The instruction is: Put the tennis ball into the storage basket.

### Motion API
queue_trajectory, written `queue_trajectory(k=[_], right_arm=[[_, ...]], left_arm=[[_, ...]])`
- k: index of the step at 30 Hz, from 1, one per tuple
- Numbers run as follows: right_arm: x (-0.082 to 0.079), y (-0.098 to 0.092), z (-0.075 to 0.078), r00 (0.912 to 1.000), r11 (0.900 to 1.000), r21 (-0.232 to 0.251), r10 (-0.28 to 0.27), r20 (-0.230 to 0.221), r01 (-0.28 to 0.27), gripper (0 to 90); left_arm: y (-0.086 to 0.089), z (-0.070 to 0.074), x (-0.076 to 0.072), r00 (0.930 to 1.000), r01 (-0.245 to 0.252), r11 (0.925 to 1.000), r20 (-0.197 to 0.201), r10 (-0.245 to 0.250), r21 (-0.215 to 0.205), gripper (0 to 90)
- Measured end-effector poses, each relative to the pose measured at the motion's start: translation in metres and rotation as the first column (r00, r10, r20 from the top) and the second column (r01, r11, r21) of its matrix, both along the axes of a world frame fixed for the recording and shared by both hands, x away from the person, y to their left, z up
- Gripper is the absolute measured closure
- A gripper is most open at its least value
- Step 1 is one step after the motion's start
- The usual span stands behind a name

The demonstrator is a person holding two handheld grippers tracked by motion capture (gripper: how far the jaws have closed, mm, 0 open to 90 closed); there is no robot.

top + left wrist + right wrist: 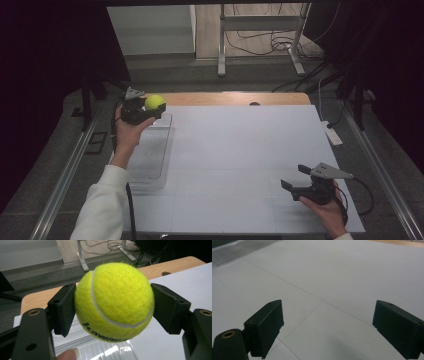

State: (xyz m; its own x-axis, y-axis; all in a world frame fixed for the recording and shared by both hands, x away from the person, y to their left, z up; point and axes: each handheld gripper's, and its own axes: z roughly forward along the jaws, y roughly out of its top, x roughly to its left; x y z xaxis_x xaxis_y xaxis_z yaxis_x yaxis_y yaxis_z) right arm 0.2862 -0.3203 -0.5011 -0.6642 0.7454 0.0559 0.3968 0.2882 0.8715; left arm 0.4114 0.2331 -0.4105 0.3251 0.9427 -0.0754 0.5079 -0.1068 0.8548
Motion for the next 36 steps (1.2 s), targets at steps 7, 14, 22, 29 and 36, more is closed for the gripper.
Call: queue_trajectory(k=[7, 14, 22, 29, 36], right_arm=[[0.0, 0.0, 0.0, 1.0, 1.0, 0.0, -0.001, -0.001, 0.001, 10.0], [0.001, 0.0, -0.001, 1.0, 1.0, 0.0, -0.002, -0.003, 0.002, 10.0], [0.001, 0.0, -0.001, 1.0, 1.0, 0.0, -0.003, -0.005, 0.003, 10.0], [0.001, 0.0, -0.001, 1.0, 1.0, -0.002, -0.002, -0.005, 0.002, 10.0], [0.001, 0.0, -0.001, 1.0, 1.0, -0.003, -0.003, -0.006, 0.003, 10.0]], left_arm=[[0.007, -0.005, 0.006, 0.9994, -0.023, 0.9997, -0.024, 0.024, 0.009, 26.7], [0.016, -0.011, 0.012, 0.9972, -0.054, 0.9984, -0.051, 0.055, 0.018, 26.6], [0.026, -0.016, 0.016, 0.9934, -0.084, 0.9962, -0.076, 0.086, 0.023, 26.7], [0.034, -0.024, 0.019, 0.9872, -0.111, 0.993, -0.111, 0.115, 0.039, 26.7], [0.04, -0.03, 0.022, 0.9815, -0.126, 0.991, -0.139, 0.131, 0.044, 26.6]])
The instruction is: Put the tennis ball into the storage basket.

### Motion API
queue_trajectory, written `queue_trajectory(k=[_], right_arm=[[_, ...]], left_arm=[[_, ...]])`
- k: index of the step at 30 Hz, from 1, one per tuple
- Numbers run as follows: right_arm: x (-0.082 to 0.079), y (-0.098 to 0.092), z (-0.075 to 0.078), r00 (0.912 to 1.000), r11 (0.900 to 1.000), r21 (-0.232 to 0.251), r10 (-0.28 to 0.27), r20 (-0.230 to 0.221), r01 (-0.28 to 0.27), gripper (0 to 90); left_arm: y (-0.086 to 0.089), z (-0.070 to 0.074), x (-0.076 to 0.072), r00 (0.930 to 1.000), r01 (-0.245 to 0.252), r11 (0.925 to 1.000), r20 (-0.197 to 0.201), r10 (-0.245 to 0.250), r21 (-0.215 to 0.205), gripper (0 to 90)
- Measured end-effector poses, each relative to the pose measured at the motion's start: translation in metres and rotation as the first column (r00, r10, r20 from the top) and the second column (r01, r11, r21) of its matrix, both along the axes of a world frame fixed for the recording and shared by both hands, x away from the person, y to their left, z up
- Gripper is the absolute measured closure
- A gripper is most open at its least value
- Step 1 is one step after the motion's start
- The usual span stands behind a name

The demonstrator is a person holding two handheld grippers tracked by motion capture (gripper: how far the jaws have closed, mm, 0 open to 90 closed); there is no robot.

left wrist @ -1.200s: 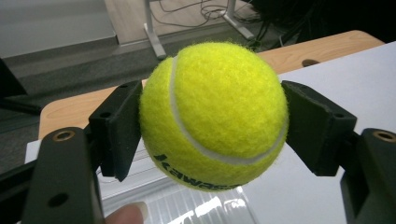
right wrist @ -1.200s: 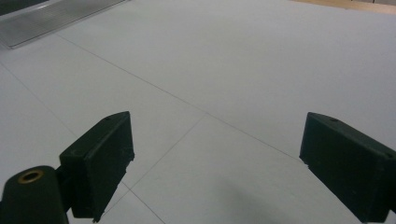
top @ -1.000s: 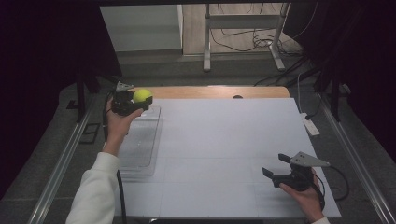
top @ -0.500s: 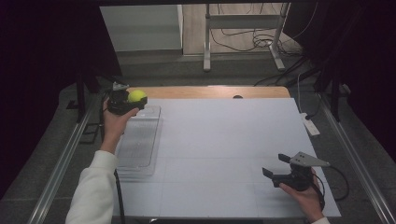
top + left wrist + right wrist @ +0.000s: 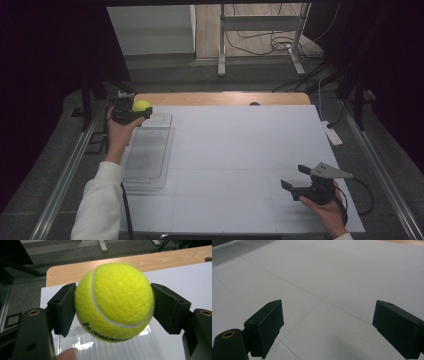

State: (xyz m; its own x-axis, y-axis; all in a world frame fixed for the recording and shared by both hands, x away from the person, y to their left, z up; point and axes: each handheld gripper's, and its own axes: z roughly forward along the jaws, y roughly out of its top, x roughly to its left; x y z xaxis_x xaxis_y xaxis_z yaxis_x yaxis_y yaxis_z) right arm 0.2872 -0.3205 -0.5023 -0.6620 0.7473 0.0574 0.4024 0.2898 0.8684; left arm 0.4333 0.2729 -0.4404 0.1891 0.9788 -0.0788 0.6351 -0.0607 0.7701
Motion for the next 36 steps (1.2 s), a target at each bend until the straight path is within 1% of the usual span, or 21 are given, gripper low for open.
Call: queue_trajectory(k=[16, 22, 25, 32, 35, 36], right_arm=[[0.0, 0.0, 0.0, 1.0, 1.0, 0.0, -0.002, -0.002, 0.002, 10.0], [0.0, 0.0, -0.001, 1.0, 1.0, -0.002, -0.001, -0.002, 0.001, 10.0], [0.0, 0.0, -0.001, 1.0, 1.0, -0.003, -0.003, -0.002, 0.003, 10.0], [0.0, 0.0, 0.0, 1.0, 1.0, -0.002, -0.002, -0.001, 0.002, 10.0], [0.0, 0.0, 0.0, 1.0, 1.0, -0.001, -0.003, 0.0, 0.003, 10.0], [0.0, 0.0, 0.0, 1.0, 1.0, -0.001, -0.003, -0.001, 0.003, 10.0]], left_arm=[[0.005, -0.012, 0.004, 0.9989, -0.017, 0.9998, -0.043, 0.017, 0.01, 26.6], [0.006, -0.016, 0.005, 0.998, -0.013, 0.9997, -0.061, 0.015, 0.021, 26.6], [0.006, -0.018, 0.005, 0.9979, -0.017, 0.9997, -0.063, 0.018, 0.016, 26.6], [0.008, -0.023, 0.006, 0.9963, -0.015, 0.9996, -0.084, 0.017, 0.024, 26.6], [0.007, -0.025, 0.007, 0.9955, -0.014, 0.9997, -0.094, 0.016, 0.021, 26.6], [0.008, -0.026, 0.007, 0.9951, -0.013, 0.9996, -0.097, 0.015, 0.026, 26.6]])
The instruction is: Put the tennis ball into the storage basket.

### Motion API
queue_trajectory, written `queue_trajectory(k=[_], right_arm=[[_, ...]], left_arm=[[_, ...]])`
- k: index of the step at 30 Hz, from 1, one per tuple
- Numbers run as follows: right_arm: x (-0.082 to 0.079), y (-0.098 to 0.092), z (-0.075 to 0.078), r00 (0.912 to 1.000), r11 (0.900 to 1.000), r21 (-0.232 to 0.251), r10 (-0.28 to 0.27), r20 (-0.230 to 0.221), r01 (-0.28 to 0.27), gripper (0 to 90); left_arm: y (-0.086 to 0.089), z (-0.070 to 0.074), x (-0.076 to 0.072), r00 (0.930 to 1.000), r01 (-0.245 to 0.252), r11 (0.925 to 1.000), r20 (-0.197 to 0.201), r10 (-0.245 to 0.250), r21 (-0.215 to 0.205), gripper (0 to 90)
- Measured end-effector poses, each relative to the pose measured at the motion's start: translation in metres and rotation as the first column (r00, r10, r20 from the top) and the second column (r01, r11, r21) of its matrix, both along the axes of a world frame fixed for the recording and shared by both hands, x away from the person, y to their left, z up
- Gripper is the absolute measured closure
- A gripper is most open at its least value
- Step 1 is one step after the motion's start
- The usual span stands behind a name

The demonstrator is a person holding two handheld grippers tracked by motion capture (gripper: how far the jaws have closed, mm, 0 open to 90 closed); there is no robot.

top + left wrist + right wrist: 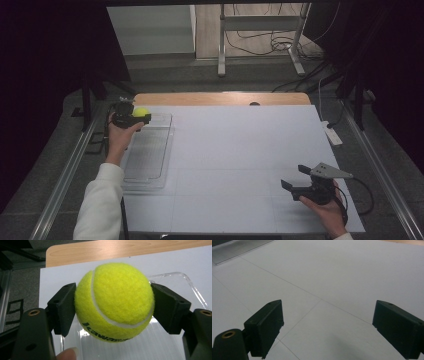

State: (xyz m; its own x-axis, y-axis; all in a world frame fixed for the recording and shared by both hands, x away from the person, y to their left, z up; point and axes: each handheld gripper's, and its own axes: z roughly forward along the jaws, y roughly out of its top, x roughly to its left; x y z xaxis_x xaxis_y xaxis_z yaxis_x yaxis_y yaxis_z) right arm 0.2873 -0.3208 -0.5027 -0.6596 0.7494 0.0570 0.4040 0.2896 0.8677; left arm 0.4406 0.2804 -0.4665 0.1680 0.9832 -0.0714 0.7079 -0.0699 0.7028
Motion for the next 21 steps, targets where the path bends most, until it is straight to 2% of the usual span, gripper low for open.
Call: queue_trajectory(k=[19, 21], right_arm=[[0.0, 0.0, 0.0, 1.0, 1.0, -0.002, 0.001, 0.001, -0.001, 10.0], [0.0, 0.0, 0.0, 1.0, 1.0, -0.002, 0.0, 0.001, 0.0, 9.9]], left_arm=[[-0.004, -0.015, 0.003, 0.9981, 0.015, 0.9998, -0.059, -0.014, 0.016, 26.6], [-0.004, -0.016, 0.004, 0.9975, 0.02, 0.9994, -0.068, -0.018, 0.029, 26.5]])
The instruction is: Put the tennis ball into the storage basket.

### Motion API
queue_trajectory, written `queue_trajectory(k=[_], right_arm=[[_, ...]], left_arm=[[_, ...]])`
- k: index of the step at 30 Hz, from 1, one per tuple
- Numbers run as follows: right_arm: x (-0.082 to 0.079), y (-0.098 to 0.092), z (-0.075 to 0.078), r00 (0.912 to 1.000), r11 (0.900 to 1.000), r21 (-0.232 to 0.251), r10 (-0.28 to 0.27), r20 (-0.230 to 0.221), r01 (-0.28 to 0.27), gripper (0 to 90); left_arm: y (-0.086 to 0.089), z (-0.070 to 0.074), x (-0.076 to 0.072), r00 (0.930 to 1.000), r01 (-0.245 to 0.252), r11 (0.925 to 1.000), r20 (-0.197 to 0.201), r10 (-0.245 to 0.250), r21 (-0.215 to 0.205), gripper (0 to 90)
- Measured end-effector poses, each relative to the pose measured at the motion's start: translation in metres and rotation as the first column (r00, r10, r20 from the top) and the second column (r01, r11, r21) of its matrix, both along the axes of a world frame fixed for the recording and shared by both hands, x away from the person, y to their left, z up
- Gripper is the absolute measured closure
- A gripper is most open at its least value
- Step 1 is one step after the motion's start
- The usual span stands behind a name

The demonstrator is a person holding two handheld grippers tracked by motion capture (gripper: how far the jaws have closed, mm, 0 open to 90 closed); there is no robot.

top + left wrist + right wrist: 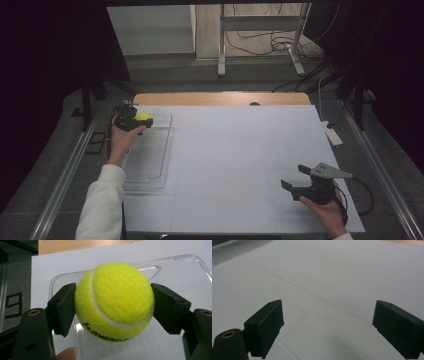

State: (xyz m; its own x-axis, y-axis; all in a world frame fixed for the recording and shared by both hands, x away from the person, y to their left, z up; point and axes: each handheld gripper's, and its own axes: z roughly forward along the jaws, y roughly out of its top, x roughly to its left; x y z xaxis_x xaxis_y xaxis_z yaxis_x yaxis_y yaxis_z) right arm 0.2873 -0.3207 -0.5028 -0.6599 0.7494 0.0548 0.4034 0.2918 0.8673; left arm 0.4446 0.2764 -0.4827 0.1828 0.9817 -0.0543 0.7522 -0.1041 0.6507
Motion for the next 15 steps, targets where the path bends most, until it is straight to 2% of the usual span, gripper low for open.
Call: queue_trajectory(k=[8, 15], right_arm=[[0.0, -0.0002, 0.0, 1.0, 1.0, 0.0, -0.002, -0.001, 0.002, 10.0], [-0.0003, -0.0004, 0.0002, 1.0, 1.0, 0.002, -0.003, 0.0, 0.003, 10.0]], left_arm=[[-0.0018, -0.0051, 0.0019, 0.9997, -0.002, 0.9999, -0.026, 0.002, 0.011, 26.5], [-0.0046, -0.0099, 0.0039, 0.9986, 0.002, 0.9992, -0.053, 0.0, 0.041, 26.3]])
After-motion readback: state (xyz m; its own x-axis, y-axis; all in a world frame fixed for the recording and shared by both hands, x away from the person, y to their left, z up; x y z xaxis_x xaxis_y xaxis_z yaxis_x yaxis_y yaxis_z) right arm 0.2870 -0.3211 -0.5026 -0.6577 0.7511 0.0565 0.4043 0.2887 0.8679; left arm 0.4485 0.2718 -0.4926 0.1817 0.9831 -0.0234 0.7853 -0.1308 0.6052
